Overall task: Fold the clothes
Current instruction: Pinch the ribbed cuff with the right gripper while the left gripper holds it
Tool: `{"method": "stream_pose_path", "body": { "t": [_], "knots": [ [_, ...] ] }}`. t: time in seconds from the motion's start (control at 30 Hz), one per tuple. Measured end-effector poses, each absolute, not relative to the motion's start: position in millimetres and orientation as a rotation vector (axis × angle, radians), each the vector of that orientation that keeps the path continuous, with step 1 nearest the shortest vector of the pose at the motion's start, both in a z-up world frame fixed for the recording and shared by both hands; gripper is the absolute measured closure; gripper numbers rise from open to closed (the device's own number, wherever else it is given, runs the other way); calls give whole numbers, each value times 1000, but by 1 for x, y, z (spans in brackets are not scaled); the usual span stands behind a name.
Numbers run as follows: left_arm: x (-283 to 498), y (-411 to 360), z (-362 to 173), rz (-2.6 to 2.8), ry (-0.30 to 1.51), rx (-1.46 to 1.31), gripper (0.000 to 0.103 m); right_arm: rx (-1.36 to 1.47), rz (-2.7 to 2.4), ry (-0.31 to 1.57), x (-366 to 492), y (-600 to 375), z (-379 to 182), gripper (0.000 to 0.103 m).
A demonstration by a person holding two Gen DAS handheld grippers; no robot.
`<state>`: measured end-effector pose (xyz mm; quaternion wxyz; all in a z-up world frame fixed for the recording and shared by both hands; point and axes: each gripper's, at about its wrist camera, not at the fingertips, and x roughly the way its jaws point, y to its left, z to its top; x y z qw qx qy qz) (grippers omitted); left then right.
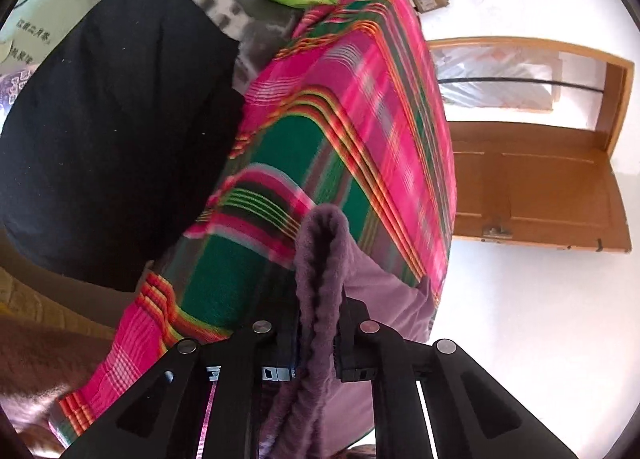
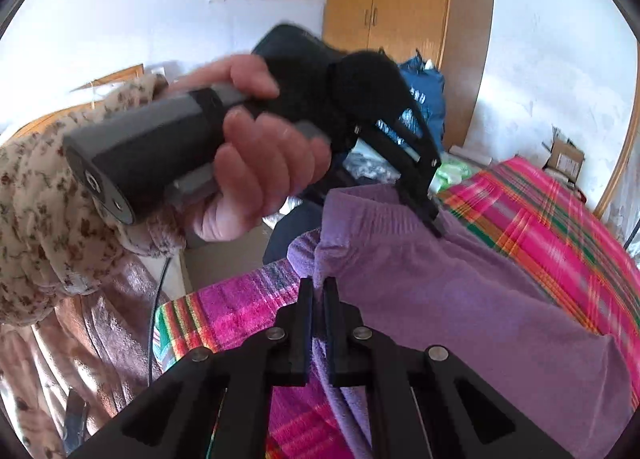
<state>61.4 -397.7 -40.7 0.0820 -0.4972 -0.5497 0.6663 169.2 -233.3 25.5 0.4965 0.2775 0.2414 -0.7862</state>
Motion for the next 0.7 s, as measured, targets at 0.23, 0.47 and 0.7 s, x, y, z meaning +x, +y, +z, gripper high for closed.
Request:
{"method": "stream_pose_path", "body": {
  "t": [0.23,0.47,0.7],
  "knots": [
    [69,-392,-46,1982,-1682,-1442,91,730,-1893,610,167,-241,16,98],
    [71,-386,-43,2001,-1717,-1449,91,715,-1908,557,166,-229,21,98],
    [73,-373,-14,2090,-1669,-1436,91,680,-1933,474,168,-212,34,98]
  ]
}}
